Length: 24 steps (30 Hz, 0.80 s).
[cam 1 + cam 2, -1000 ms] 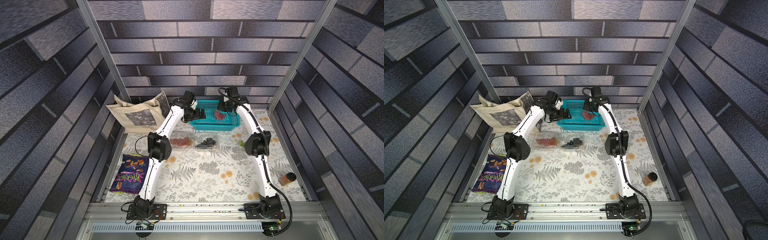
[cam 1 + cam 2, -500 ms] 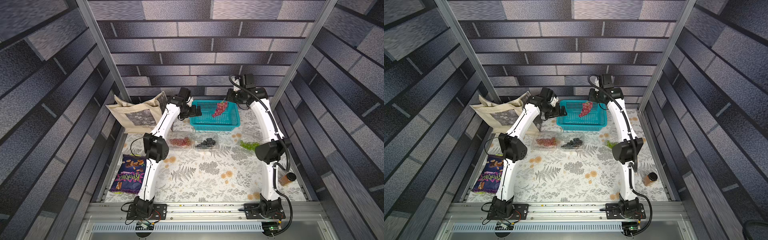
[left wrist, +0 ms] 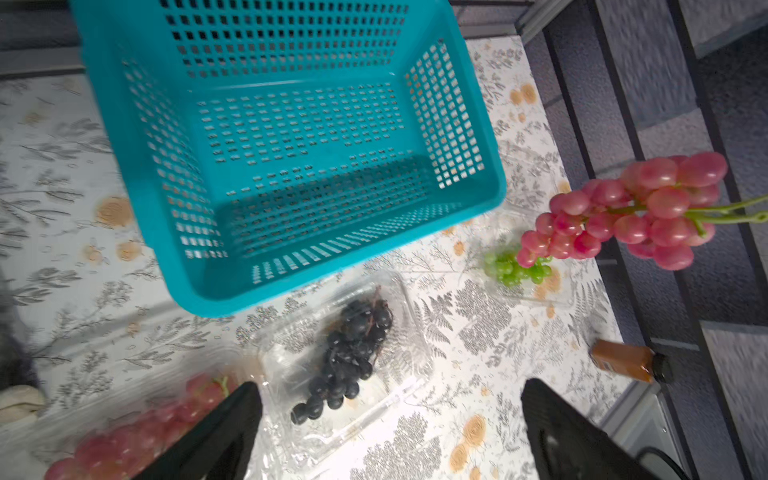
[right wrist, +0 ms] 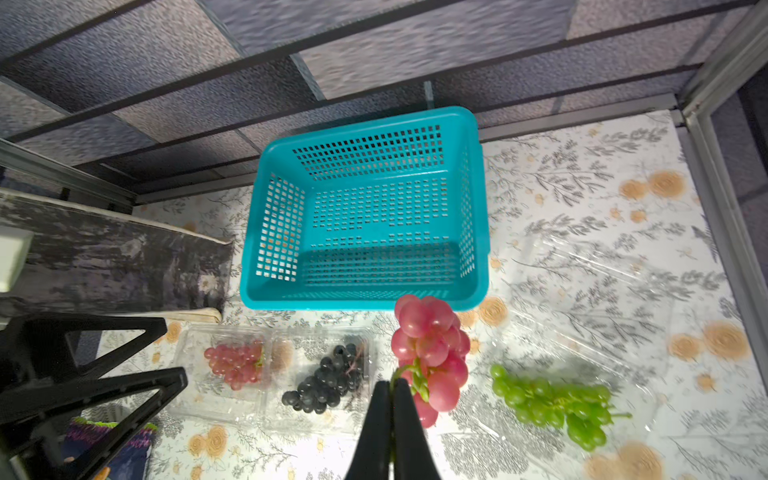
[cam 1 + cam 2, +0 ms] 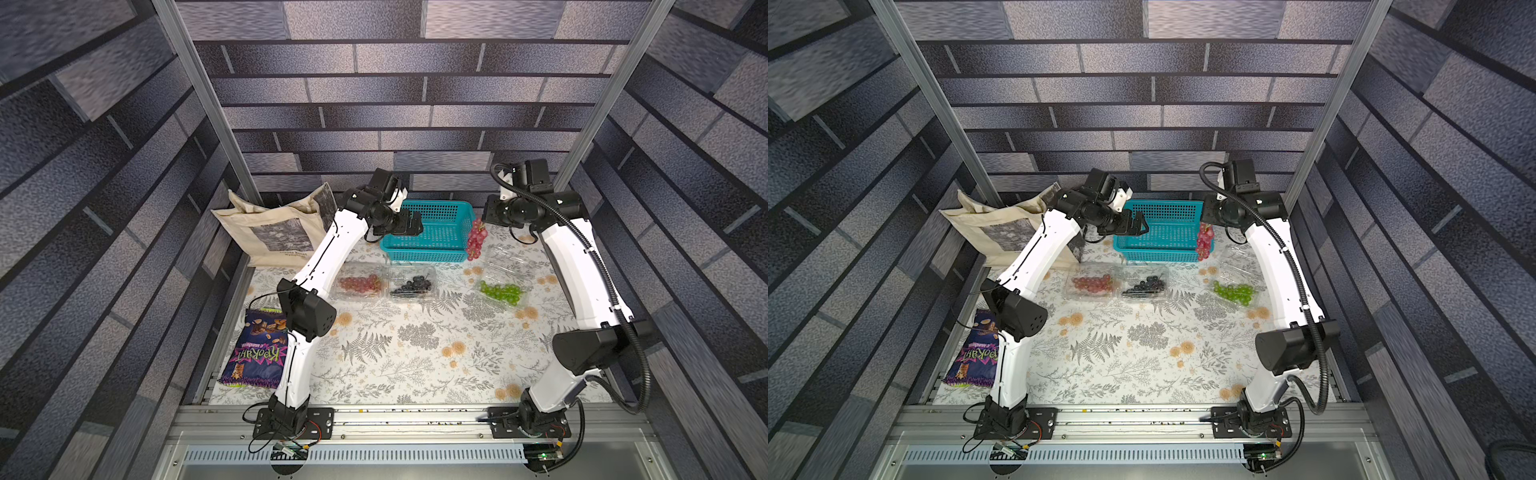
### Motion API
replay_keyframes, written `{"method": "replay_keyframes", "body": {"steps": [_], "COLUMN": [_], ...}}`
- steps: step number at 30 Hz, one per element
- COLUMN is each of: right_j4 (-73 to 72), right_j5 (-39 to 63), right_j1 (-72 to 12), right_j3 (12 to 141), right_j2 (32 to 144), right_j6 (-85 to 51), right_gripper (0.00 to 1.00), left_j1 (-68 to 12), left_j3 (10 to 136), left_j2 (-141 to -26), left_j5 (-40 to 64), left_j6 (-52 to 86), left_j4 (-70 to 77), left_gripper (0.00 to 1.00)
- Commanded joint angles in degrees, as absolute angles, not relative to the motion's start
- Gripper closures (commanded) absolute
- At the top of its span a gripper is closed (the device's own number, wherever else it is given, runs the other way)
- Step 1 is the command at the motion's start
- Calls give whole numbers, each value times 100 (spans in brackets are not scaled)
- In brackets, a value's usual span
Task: Pack grapes into containers
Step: Place the grape into the packing box.
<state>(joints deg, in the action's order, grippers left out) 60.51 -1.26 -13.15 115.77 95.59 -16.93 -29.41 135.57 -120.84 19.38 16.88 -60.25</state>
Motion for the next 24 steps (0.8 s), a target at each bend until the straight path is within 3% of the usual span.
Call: {"method": "replay_keyframes", "body": {"steps": [1,6,24], "right_j4": [6073,5983,5601], "right_j5": [-354,-360,-167], "right_j1": [-1245,-1144,-752], "right_j3": [10985,10247,9107], "right_j2": [9134,8682,8093], "right_j6": [-1733,-1730,-1782], "right_gripper": [100,100,100], "left_j1": [-3069,-3179,-3942], "left_j3": [12478,11221,10046], "left_j2": [-11360,-10767,-10186], "left_j5": [2459,2673,2330], "left_j6": [2053,2476,2333], "left_j4": [-5006,-4024,-3412], "left_gripper": [0,0,0]}}
